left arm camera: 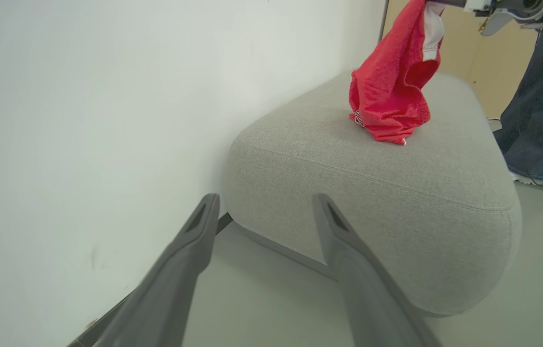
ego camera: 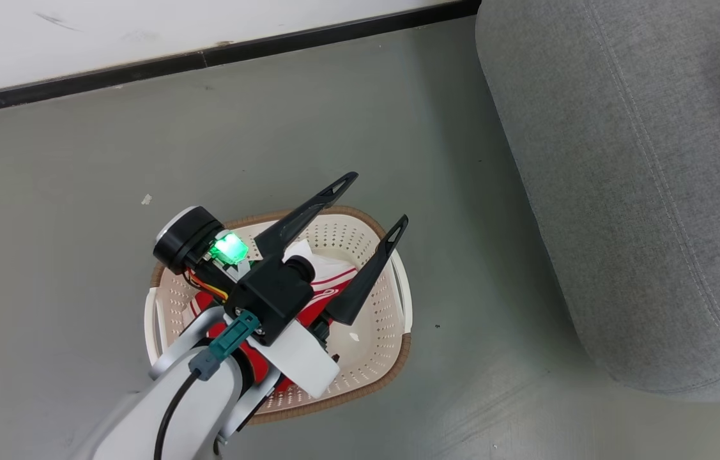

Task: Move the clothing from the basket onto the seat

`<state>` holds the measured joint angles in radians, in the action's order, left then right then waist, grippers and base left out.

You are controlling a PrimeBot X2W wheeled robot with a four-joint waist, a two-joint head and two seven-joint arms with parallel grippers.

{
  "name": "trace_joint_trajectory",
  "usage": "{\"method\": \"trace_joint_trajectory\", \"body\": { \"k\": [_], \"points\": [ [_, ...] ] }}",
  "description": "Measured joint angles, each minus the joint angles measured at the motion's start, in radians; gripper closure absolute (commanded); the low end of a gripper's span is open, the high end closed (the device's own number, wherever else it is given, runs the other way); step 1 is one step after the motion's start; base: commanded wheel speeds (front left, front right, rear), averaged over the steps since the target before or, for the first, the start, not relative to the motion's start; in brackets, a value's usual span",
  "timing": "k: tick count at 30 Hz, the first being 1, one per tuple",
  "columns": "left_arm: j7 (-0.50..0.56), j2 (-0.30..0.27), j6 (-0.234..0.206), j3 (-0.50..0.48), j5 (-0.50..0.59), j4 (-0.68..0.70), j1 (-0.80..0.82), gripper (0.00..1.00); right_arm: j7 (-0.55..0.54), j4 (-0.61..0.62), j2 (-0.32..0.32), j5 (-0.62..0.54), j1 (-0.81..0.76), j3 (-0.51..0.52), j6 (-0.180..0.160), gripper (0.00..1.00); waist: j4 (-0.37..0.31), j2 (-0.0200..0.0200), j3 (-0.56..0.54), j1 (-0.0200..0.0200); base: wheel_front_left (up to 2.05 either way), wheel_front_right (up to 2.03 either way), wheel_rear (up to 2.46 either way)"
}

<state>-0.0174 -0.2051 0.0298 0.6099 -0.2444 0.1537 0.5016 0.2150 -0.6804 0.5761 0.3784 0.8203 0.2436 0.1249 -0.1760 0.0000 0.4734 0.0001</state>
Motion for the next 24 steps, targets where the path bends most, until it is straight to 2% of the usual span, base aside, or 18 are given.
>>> {"method": "trace_joint_trajectory", "body": {
  "k": [8,15,16,17,18,19,20,24],
  "points": [
    [0.000,-0.007,-0.001,-0.009,0.000,0.001,0.003,0.00,0.014,-0.105,-0.044,0.018,-0.064,0.015,0.000,1.00,0.006,0.0000,0.015,0.0000,0.00,0.00,0.00],
    [-0.003,-0.010,-0.001,-0.016,0.000,-0.005,0.002,0.00,0.023,-0.146,-0.072,0.016,-0.086,0.002,0.000,1.00,0.008,0.0000,0.013,0.0000,0.00,0.00,0.00],
    [-0.003,-0.011,-0.001,-0.016,0.000,-0.005,0.002,0.00,0.023,-0.153,-0.073,0.016,-0.086,0.002,0.000,0.94,0.007,0.0000,0.012,0.0000,0.00,0.00,0.00],
    [-0.005,-0.011,-0.001,-0.017,0.000,-0.006,0.002,0.00,0.023,-0.161,-0.073,0.016,-0.086,0.001,0.000,0.75,0.007,0.0000,0.011,0.0000,0.00,0.00,0.00],
    [-0.007,-0.012,-0.001,-0.018,0.000,-0.006,0.002,0.00,0.023,-0.165,-0.073,0.015,-0.091,-0.003,0.000,0.54,0.006,0.0000,0.010,0.0000,0.00,0.00,0.00],
    [-0.007,-0.012,-0.001,-0.018,0.000,-0.006,0.002,0.00,0.023,-0.165,-0.073,0.015,-0.091,-0.003,0.000,0.16,0.006,0.0000,0.010,0.0000,0.00,0.00,0.00],
    [-0.008,-0.012,-0.001,-0.018,0.000,-0.007,0.002,0.00,0.023,-0.168,-0.073,0.011,-0.098,-0.010,0.000,0.00,0.005,0.0000,0.009,0.0000,0.00,0.00,0.00],
    [-0.011,-0.011,-0.001,-0.018,-0.002,-0.010,0.002,0.00,0.023,-0.177,-0.081,0.009,-0.100,-0.026,0.000,0.00,0.002,0.0000,0.005,0.0000,0.00,0.00,0.00]
  ]
}}
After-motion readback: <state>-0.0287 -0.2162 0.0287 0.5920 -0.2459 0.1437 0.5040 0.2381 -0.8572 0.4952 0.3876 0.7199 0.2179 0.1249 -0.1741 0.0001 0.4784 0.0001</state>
